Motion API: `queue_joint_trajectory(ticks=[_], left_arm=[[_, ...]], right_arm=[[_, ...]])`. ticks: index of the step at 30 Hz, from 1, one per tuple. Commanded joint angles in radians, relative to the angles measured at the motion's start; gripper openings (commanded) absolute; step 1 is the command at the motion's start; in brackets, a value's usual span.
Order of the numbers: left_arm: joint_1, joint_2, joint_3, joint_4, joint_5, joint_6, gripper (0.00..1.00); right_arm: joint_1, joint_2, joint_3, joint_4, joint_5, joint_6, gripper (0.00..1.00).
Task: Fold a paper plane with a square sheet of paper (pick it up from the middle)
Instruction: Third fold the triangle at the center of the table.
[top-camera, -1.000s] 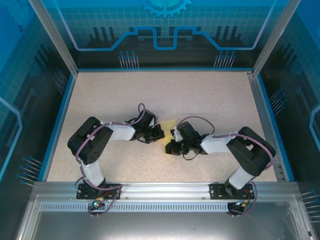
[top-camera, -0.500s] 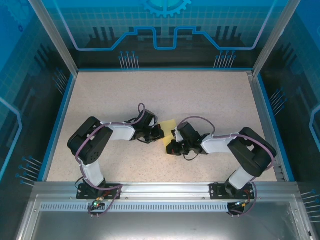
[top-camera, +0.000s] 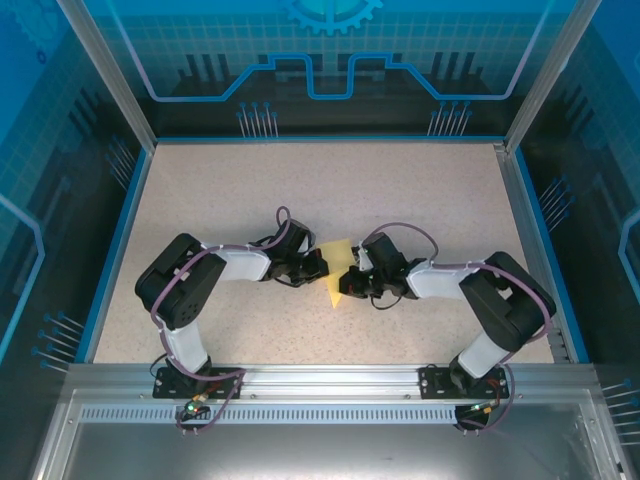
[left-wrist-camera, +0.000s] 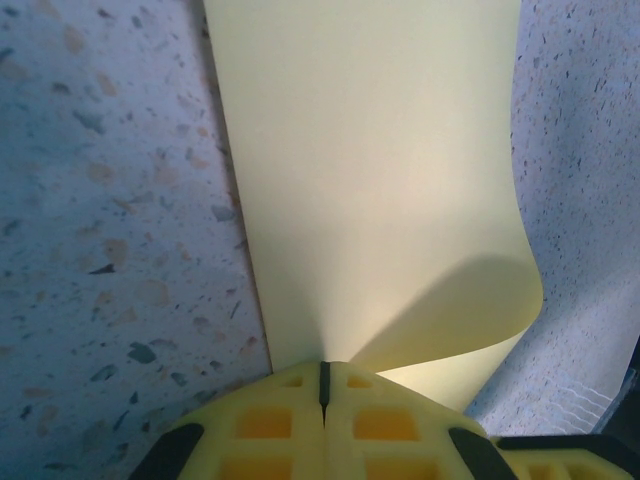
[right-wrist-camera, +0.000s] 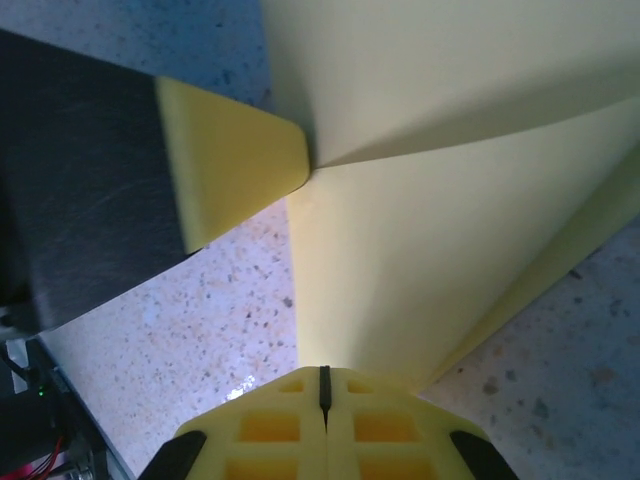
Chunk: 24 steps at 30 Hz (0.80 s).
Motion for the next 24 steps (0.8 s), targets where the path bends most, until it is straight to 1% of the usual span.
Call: queue_joint_trajectory(ticks=[1,6,9,13,17,20,24], left_arm=[[-0.014,0.035,-0.023,-0.104,-0.062,0.005,0.0],[-0.014,0.036,-0.021,-0.106,-0.062,0.007,0.0],[-0.014,0.036,-0.019,-0.108,-0.062,0.01,0.0],[-0.014,0.02,-0.014,-0.118,-0.063,0.019,0.0],[-0.014,0.004,-0.007,-0.132,-0.072,0.028,0.0],[-0.014,0.009,-0.004,-0.133,-0.071,0.03,0.0],[-0.013,0.013,-0.002,-0.13,-0.068,0.032,0.0]], right_arm=[[-0.024,0.036,0.038,-0.031,0.02,-0.018,0.0],[-0.029,0.096,0.052,-0.064,0.035,-0.013,0.0],[-0.034,0.112,0.056,-0.052,0.011,-0.007,0.0],[-0.037,0.051,0.063,-0.052,-0.004,-0.007,0.0],[-0.04,-0.019,0.065,-0.079,0.011,-0.023,0.0],[-0.048,-0.026,0.059,-0.079,0.016,-0.027,0.0],[-0.051,0.022,0.071,-0.074,0.014,-0.031,0.0]])
